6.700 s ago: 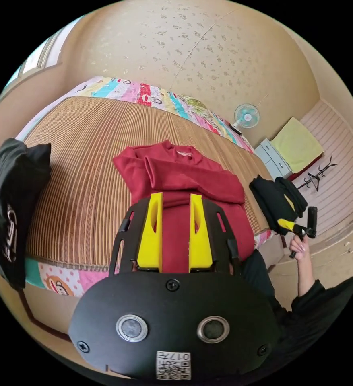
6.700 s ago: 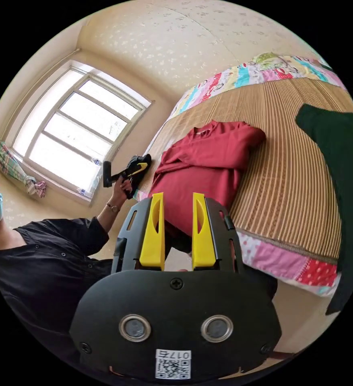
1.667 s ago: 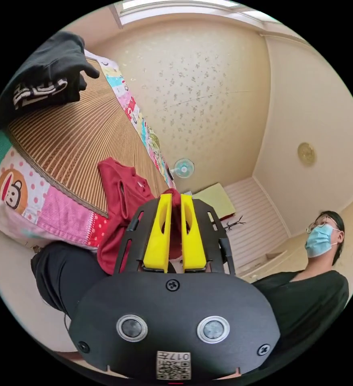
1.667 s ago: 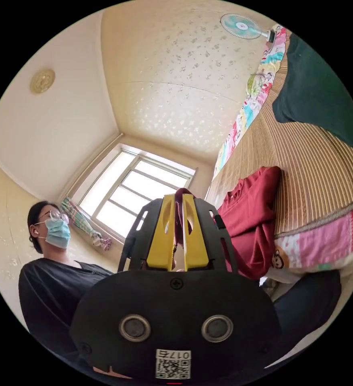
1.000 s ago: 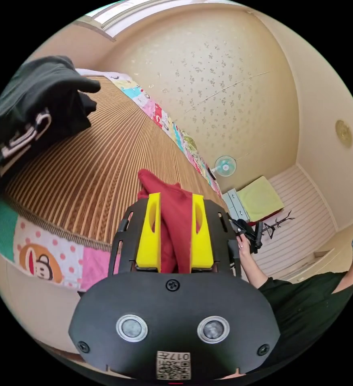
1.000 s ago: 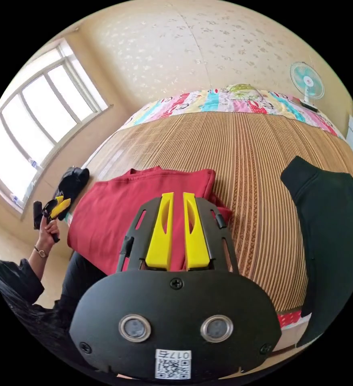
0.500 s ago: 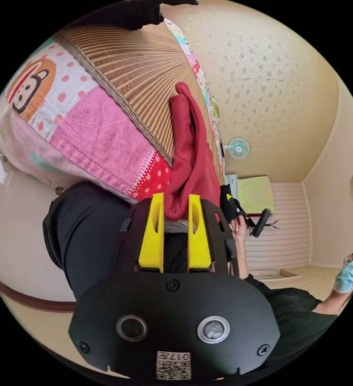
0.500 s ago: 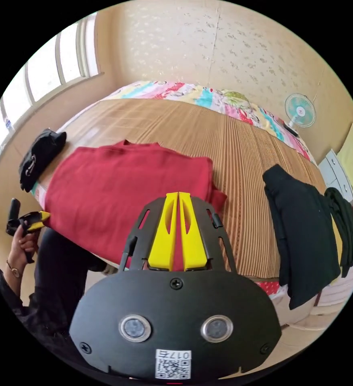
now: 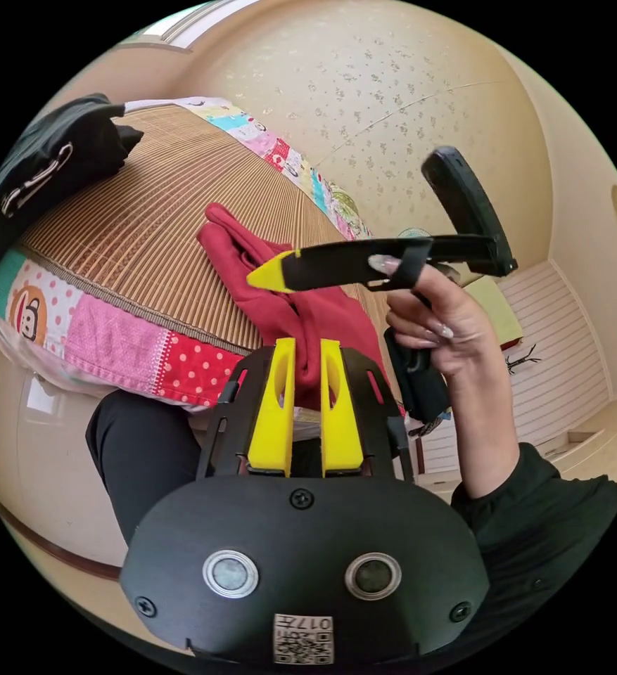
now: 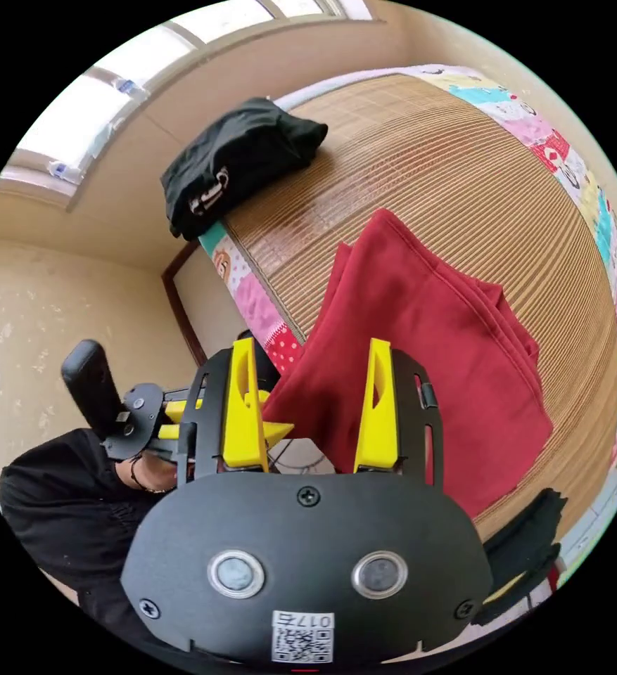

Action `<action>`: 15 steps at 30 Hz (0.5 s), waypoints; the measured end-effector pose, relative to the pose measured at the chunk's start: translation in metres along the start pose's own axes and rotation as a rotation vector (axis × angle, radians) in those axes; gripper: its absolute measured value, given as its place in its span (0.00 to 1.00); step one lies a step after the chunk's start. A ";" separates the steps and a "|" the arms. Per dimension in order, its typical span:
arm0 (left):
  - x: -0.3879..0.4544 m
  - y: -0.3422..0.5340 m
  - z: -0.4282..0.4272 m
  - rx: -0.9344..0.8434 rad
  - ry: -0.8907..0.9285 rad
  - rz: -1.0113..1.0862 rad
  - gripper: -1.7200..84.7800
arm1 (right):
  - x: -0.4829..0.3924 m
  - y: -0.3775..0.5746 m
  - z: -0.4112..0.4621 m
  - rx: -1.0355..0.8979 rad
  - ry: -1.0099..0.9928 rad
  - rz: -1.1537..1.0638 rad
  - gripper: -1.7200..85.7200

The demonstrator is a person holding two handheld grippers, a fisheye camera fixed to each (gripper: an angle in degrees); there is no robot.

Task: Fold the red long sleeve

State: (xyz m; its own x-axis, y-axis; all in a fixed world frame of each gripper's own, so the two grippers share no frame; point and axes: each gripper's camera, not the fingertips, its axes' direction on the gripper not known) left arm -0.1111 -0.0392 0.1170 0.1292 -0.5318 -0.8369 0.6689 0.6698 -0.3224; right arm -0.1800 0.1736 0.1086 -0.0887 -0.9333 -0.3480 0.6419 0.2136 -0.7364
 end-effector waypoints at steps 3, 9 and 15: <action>0.009 0.004 0.005 0.010 -0.009 0.003 0.09 | -0.027 -0.028 0.036 -0.208 0.233 -0.069 0.24; 0.008 0.014 -0.009 0.053 0.107 0.052 0.12 | -0.019 -0.004 0.034 -0.182 0.424 -0.124 0.14; 0.007 0.028 -0.023 0.050 0.272 0.149 0.12 | 0.120 0.136 -0.060 0.275 -0.080 -0.050 0.13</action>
State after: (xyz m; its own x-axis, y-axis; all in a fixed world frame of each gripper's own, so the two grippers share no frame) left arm -0.1081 -0.0120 0.0922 0.0323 -0.2666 -0.9633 0.6936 0.6999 -0.1704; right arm -0.1488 0.1078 -0.0682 -0.0724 -0.9628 -0.2604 0.8217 0.0904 -0.5627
